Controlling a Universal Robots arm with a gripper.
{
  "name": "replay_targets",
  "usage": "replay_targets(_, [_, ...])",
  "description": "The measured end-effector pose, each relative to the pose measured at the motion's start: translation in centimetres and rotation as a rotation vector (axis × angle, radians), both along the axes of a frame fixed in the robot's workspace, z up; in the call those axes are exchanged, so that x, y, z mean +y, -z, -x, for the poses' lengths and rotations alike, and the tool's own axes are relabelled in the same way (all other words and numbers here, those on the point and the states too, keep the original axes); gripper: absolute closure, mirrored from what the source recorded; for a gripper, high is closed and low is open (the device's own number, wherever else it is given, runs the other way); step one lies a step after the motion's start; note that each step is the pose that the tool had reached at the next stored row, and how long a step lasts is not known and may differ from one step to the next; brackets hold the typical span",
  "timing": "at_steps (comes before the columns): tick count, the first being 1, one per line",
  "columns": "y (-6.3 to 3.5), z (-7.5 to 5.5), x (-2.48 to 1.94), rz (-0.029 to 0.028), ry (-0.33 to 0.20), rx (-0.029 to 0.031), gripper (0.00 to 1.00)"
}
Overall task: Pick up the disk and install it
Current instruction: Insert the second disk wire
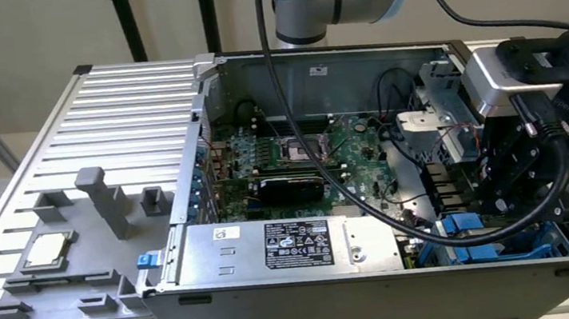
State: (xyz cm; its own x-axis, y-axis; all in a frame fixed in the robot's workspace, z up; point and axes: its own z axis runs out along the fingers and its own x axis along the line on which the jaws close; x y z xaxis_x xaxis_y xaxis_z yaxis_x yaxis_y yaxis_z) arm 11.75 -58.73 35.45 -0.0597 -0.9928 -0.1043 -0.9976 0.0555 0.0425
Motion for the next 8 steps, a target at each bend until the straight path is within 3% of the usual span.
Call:
replay_targets(4, [-0.65, 0.0, 0.12, -0.0001, 0.0, -0.0001, 0.75])
replay_targets(8, [-2.4, 0.0, 0.99, 0.001, 0.0, 0.0, 0.75])
